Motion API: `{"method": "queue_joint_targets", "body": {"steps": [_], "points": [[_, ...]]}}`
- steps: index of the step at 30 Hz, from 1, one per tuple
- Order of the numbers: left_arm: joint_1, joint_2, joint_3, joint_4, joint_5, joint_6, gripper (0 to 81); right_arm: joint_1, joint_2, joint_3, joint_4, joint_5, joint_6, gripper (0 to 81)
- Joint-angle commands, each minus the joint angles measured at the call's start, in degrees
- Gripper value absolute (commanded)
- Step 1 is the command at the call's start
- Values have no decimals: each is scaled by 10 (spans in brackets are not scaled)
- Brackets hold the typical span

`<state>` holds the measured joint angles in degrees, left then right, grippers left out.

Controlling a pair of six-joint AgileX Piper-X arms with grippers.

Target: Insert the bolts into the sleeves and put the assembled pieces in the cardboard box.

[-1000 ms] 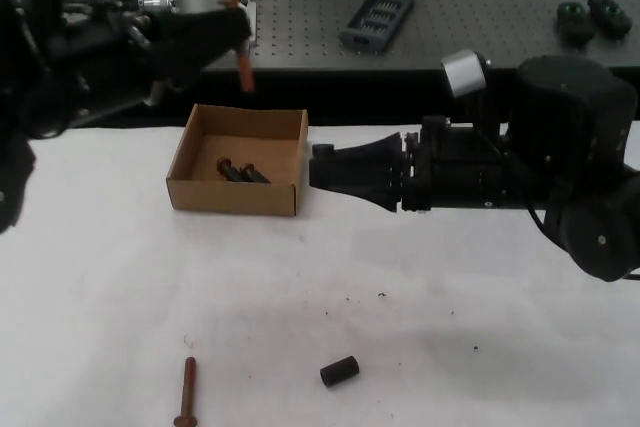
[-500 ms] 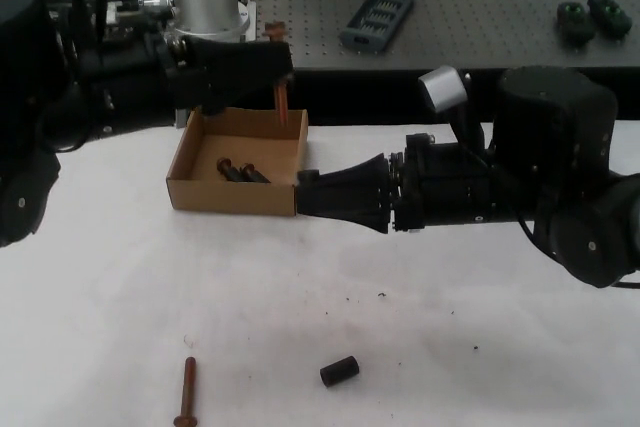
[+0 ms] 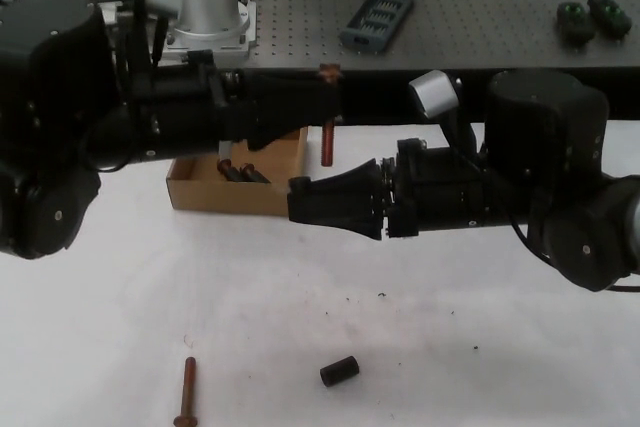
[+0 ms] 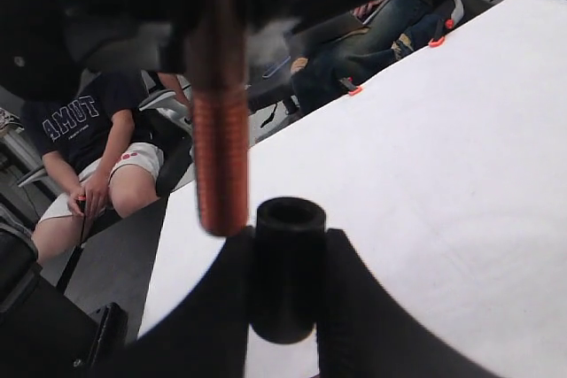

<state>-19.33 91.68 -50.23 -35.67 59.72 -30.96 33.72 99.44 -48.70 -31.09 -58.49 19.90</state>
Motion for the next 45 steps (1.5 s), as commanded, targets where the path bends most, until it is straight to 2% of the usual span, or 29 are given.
{"method": "queue_joint_targets", "body": {"steps": [1, 11, 20, 30, 45], "points": [[1, 2, -3, -5, -19, 13, 6, 2, 1, -3, 3, -8, -6, 51], [10, 2, -3, -5, -96, -5, 6, -2, 1, -3, 3, 3, -19, 51], [14, 2, -3, 0, -119, -26, 6, -2, 1, -3, 3, 31, -30, 51], [14, 2, -3, 44, -134, -35, 6, -2, 1, -3, 3, 65, -31, 51], [14, 2, -3, 53, -108, -35, 6, -2, 1, -3, -19, 70, -31, 51]]}}
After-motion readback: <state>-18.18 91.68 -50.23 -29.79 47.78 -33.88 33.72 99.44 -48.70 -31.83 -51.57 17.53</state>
